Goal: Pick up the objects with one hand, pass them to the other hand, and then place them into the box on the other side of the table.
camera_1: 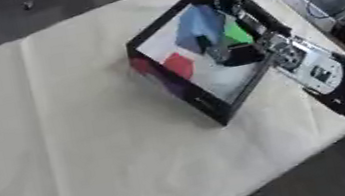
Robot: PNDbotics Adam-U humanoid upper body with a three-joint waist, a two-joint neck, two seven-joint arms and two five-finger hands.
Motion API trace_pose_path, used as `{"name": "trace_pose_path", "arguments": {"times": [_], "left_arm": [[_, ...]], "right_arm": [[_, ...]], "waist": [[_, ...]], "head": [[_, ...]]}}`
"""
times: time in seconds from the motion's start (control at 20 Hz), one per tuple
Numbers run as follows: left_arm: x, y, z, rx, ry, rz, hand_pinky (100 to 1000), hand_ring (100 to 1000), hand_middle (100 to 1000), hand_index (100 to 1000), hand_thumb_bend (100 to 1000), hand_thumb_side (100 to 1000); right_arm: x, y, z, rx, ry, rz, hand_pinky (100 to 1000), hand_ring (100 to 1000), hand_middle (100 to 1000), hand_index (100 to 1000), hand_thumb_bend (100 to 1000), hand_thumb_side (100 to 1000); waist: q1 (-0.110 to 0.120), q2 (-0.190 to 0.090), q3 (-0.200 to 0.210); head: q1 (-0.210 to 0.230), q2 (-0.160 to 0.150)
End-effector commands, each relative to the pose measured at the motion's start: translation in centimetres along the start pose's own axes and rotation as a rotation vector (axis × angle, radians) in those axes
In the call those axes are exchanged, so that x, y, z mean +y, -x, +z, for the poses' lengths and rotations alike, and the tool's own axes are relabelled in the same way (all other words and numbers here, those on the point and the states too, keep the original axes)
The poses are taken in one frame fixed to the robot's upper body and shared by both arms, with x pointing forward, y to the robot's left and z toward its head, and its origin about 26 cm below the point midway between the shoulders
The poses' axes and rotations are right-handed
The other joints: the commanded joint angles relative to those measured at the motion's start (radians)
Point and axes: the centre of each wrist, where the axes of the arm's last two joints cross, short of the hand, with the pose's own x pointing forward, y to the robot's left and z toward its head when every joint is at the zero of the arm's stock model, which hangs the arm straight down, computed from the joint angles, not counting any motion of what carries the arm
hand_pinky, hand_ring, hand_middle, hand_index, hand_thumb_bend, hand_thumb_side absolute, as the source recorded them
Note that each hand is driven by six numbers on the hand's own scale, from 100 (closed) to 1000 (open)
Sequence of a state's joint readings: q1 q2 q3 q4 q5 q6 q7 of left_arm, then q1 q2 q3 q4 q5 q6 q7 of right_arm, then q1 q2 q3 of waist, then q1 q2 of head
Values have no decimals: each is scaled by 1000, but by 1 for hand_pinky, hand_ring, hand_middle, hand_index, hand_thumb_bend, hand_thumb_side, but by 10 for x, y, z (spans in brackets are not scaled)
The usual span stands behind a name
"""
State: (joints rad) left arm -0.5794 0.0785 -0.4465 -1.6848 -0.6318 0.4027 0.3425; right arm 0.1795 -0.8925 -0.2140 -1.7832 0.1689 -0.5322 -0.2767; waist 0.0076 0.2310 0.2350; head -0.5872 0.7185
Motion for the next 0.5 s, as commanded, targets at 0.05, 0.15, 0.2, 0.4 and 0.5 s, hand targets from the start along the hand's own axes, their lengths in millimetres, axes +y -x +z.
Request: {"name": "trace_pose_path", "arguments": {"times": [0.05,0.15,0.2,0.4,0.5], "left_arm": [[8,-3,-4,-18,-28,0,866,768,718,821,503,447],[8,-3,-4,-17,-29,0,866,768,718,821,504,448],[7,-3,-4,-16,-29,0,866,768,718,821,505,448],[7,-3,-4,-13,-30,-1,867,768,717,822,506,441],[7,-3,-4,-14,-31,-1,868,768,716,822,507,439]], "right_arm": [[-10,-4,-7,-62,-57,82,1000,1000,983,1000,100,198],[-12,-6,-8,-89,-75,122,1000,1000,1000,1000,100,199],[-13,-6,-8,-101,-79,139,1000,1000,1000,1000,100,163],[-17,-6,-8,-117,-93,220,1000,1000,986,1000,100,151],[-16,-5,-6,-111,-103,254,1000,1000,994,1000,100,168]], "waist": [[5,-14,-1],[4,-15,-2],[4,-15,-2],[3,-16,-3],[3,-16,-3]], "head": [[2,-4],[3,-2],[3,-2],[5,1],[6,1]]}}
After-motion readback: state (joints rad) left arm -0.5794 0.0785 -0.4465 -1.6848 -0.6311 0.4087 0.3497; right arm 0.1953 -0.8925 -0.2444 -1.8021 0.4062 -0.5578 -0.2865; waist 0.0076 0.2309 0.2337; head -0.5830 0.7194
